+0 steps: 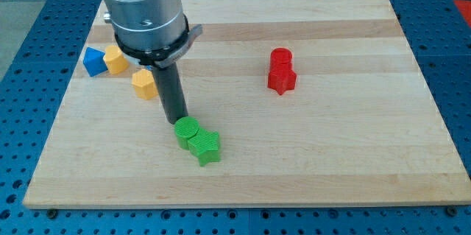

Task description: Place the yellow heart on top side of green blocks

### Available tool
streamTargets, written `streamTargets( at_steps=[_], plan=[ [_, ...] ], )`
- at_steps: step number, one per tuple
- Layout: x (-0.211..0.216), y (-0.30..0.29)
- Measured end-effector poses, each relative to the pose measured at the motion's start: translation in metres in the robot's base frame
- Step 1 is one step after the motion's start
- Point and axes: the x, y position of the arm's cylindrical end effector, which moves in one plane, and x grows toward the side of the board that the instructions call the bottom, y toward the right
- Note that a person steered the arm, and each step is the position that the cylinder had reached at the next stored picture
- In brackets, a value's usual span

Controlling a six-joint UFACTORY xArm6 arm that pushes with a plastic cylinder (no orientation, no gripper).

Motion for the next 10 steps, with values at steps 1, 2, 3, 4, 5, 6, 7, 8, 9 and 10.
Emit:
streamTargets(
  at_steps=[1,2,3,4,5,6,7,8,9,10],
  plan=[
    [-0.001,-0.025],
    [-0.009,-0.046],
    [-0.01,-0.067],
    [-0.01,-0.051],
    [-0.019,-0.035],
    [-0.021,-0.088],
    [-0.028,-0.133],
    [-0.071,-0.132],
    [-0.116,-0.121],
    [-0.158,-0.1]
  ],
)
